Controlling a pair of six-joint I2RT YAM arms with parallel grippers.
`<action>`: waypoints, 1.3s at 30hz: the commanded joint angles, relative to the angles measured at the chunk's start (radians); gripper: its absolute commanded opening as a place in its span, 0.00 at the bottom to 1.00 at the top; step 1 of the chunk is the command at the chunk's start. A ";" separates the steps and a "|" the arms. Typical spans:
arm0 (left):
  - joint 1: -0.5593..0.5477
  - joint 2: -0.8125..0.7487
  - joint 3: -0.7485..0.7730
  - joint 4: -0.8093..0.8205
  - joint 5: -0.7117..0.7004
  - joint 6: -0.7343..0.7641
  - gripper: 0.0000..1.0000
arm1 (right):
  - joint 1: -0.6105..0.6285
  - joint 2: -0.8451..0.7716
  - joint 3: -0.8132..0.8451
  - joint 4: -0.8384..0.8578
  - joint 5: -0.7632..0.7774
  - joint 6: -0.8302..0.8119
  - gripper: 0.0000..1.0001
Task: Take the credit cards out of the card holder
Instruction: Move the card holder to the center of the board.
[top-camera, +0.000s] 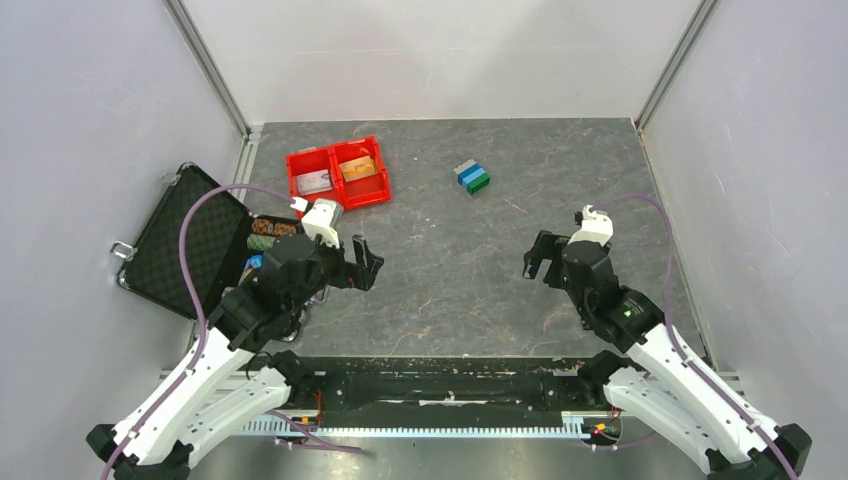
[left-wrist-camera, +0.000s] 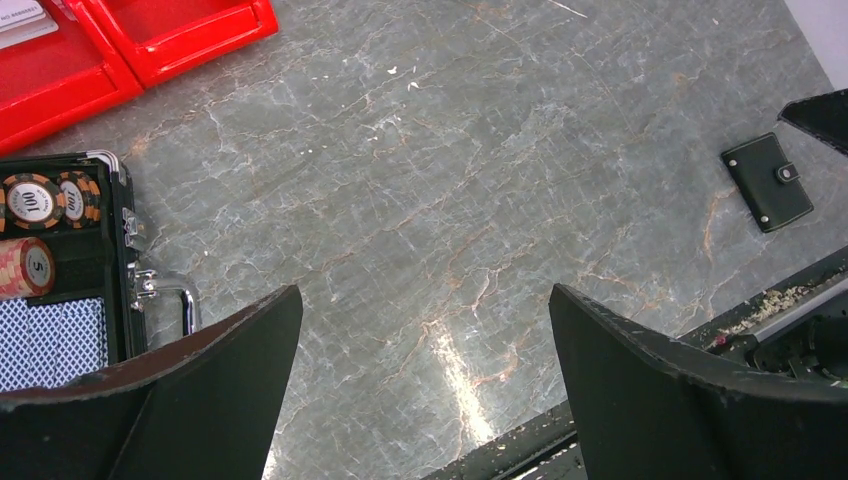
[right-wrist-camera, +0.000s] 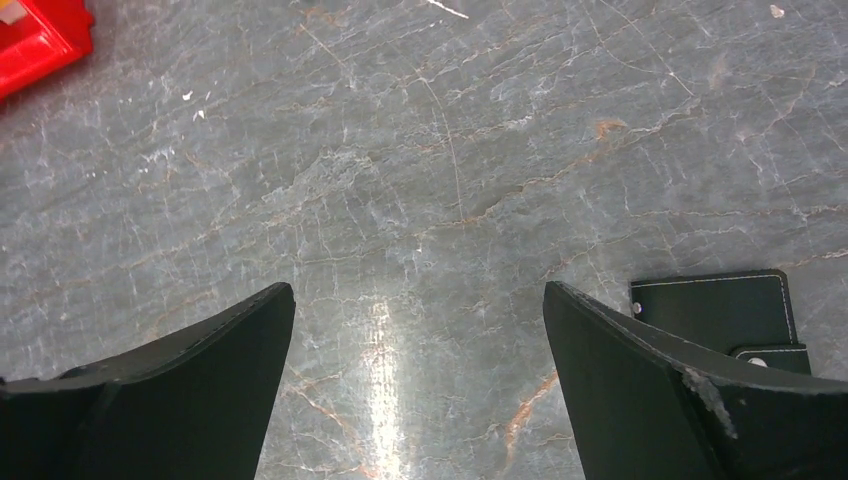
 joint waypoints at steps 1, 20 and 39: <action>0.004 -0.005 0.000 0.039 -0.017 -0.030 1.00 | -0.002 -0.023 -0.001 -0.020 0.072 0.082 0.98; 0.004 -0.023 -0.013 0.044 0.007 -0.031 1.00 | -0.015 0.074 0.049 -0.297 0.622 0.342 0.87; 0.004 -0.036 -0.018 0.036 -0.019 -0.020 1.00 | -0.353 0.248 -0.112 -0.089 0.335 0.255 0.89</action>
